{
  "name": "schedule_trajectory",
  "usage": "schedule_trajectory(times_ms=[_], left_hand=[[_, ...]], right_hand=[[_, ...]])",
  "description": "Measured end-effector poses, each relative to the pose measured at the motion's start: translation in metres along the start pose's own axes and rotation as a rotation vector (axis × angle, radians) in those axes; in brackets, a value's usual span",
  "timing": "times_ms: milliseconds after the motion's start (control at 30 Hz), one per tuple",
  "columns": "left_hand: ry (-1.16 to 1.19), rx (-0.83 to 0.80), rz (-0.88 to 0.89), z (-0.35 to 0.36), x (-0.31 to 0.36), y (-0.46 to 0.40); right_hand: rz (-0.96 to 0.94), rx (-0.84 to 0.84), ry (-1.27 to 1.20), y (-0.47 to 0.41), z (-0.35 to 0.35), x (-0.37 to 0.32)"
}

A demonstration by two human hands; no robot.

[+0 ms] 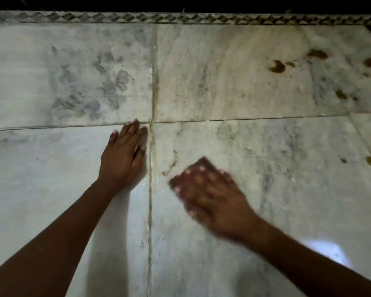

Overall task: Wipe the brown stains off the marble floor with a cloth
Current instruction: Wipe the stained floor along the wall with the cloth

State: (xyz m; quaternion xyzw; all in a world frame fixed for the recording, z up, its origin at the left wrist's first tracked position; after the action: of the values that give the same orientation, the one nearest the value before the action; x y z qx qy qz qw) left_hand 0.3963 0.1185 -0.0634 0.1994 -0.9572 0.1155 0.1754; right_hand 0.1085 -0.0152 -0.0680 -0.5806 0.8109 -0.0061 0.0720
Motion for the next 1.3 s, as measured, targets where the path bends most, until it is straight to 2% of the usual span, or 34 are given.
schedule_trajectory(times_ms=[100, 133, 167, 200, 267, 300, 333, 367, 400, 467, 500, 533, 567, 600, 667, 700, 733, 767, 833, 900, 933, 967, 1000, 1100, 1133, 1200, 1300], left_hand=[[-0.016, -0.046, 0.063, 0.023, 0.048, 0.003], [-0.008, -0.062, 0.07, 0.031, 0.063, 0.002], [0.008, -0.077, 0.074, 0.038, 0.076, 0.0], [0.018, -0.101, 0.1, 0.045, 0.093, -0.005], [0.023, -0.144, 0.173, 0.059, 0.126, -0.012], [0.019, -0.158, 0.181, 0.065, 0.133, -0.014], [0.014, -0.167, 0.182, 0.07, 0.145, -0.016], [0.009, -0.18, 0.187, 0.075, 0.158, -0.017], [0.004, -0.195, 0.179, 0.078, 0.165, -0.015], [0.01, -0.212, 0.178, 0.084, 0.188, -0.015], [0.016, -0.226, 0.171, 0.085, 0.193, -0.014], [0.019, -0.251, 0.179, 0.087, 0.205, -0.015], [0.021, -0.28, 0.179, 0.088, 0.213, -0.015], [0.016, -0.309, 0.179, 0.089, 0.225, -0.016], [0.009, -0.307, 0.154, 0.093, 0.238, -0.02], [0.002, -0.297, 0.157, 0.095, 0.244, -0.024], [-0.002, -0.291, 0.162, 0.097, 0.246, -0.027], [0.0, -0.293, 0.177, 0.101, 0.246, -0.032], [0.014, -0.308, 0.235, 0.107, 0.241, -0.04], [0.017, -0.321, 0.293, 0.111, 0.233, -0.051], [0.008, -0.328, 0.315, 0.113, 0.23, -0.06], [-0.003, -0.338, 0.337, 0.113, 0.226, -0.067], [-0.015, -0.341, 0.356, 0.113, 0.225, -0.074], [-0.023, -0.332, 0.36, 0.118, 0.227, -0.102], [-0.02, -0.317, 0.357, 0.12, 0.23, -0.112], [-0.03, -0.284, 0.343, 0.126, 0.234, -0.132], [-0.054, -0.246, 0.308, 0.134, 0.241, -0.15]], right_hand=[[0.677, 0.06, -0.019, -0.019, -0.005, 0.063], [0.798, 0.089, -0.031, -0.023, -0.003, 0.059], [0.791, 0.121, -0.025, -0.024, 0.0, 0.046], [0.673, 0.154, -0.008, -0.011, 0.004, 0.03], [0.302, 0.083, 0.039, 0.042, -0.004, 0.009], [0.178, 0.028, 0.035, 0.069, -0.012, 0.011], [0.147, -0.007, 0.022, 0.099, -0.019, 0.025], [0.209, -0.003, 0.043, 0.126, -0.025, 0.046], [0.366, 0.012, 0.056, 0.145, -0.027, 0.067], [0.889, 0.119, 0.03, 0.168, -0.033, 0.106], [1.095, 0.183, -0.001, 0.161, -0.03, 0.114], [1.22, 0.238, -0.035, 0.156, -0.03, 0.118], [1.245, 0.263, -0.045, 0.148, -0.029, 0.115], [1.165, 0.235, -0.026, 0.148, -0.03, 0.105], [0.766, 0.085, -0.005, 0.167, -0.028, 0.083], [0.633, 0.046, -0.002, 0.19, -0.034, 0.084], [0.605, 0.02, -0.024, 0.212, -0.039, 0.095], [0.697, 0.022, -0.025, 0.229, -0.04, 0.111], [1.144, 0.119, -0.023, 0.243, -0.043, 0.155], [1.615, 0.197, -0.183, 0.217, -0.051, 0.199], [1.711, 0.186, -0.277, 0.19, -0.054, 0.214], [1.719, 0.133, -0.332, 0.163, -0.057, 0.222], [1.627, 0.102, -0.328, 0.14, -0.056, 0.222], [1.129, 0.124, -0.168, 0.121, -0.036, 0.179], [1.063, 0.152, -0.132, 0.135, -0.032, 0.164], [1.165, 0.204, -0.148, 0.164, -0.035, 0.157], [1.546, 0.28, -0.236, 0.167, -0.048, 0.205]])
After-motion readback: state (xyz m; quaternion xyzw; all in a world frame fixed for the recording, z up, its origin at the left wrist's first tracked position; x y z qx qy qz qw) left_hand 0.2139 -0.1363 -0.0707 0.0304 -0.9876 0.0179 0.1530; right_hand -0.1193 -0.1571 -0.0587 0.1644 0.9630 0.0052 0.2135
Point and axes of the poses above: each hand's wrist, its own y-axis away from the middle knuckle, its own z-axis out of the palm, x = y × z, the point moved 1 cm from there along -y, towards the middle knuckle, and after that the axes turned 9 degrees about z, right-handed, at the moved point
